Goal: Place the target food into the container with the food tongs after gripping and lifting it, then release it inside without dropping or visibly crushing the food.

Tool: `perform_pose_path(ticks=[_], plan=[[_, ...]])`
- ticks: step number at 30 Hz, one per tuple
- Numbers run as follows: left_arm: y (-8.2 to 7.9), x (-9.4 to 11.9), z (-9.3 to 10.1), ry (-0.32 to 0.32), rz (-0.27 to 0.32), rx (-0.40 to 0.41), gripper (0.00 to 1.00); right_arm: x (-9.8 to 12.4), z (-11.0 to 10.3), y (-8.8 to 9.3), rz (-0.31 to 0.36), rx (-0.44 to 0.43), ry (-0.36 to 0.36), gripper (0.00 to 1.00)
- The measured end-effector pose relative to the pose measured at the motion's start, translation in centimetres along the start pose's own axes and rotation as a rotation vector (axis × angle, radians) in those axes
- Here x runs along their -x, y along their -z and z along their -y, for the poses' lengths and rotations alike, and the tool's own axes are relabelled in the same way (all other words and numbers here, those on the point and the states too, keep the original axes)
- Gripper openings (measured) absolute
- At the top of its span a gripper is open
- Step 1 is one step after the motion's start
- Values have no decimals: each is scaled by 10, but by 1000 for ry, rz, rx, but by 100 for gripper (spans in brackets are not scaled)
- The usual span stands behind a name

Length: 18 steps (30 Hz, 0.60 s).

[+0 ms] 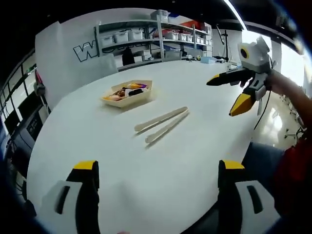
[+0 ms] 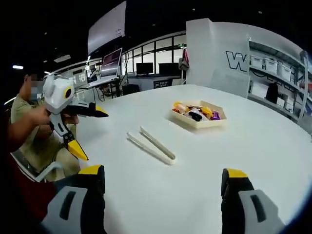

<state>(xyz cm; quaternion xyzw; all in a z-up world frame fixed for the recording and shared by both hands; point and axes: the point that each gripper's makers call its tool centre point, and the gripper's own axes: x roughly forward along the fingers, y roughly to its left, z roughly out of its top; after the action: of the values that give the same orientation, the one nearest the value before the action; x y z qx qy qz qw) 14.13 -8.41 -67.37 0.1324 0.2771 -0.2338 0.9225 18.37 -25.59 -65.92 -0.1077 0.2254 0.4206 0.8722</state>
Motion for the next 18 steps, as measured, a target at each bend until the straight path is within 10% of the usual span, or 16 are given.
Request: perform_pose_path(ticks=[18], plan=[[4, -3, -3, 0, -5, 11, 99, 3, 2, 9, -13, 23, 14, 99]])
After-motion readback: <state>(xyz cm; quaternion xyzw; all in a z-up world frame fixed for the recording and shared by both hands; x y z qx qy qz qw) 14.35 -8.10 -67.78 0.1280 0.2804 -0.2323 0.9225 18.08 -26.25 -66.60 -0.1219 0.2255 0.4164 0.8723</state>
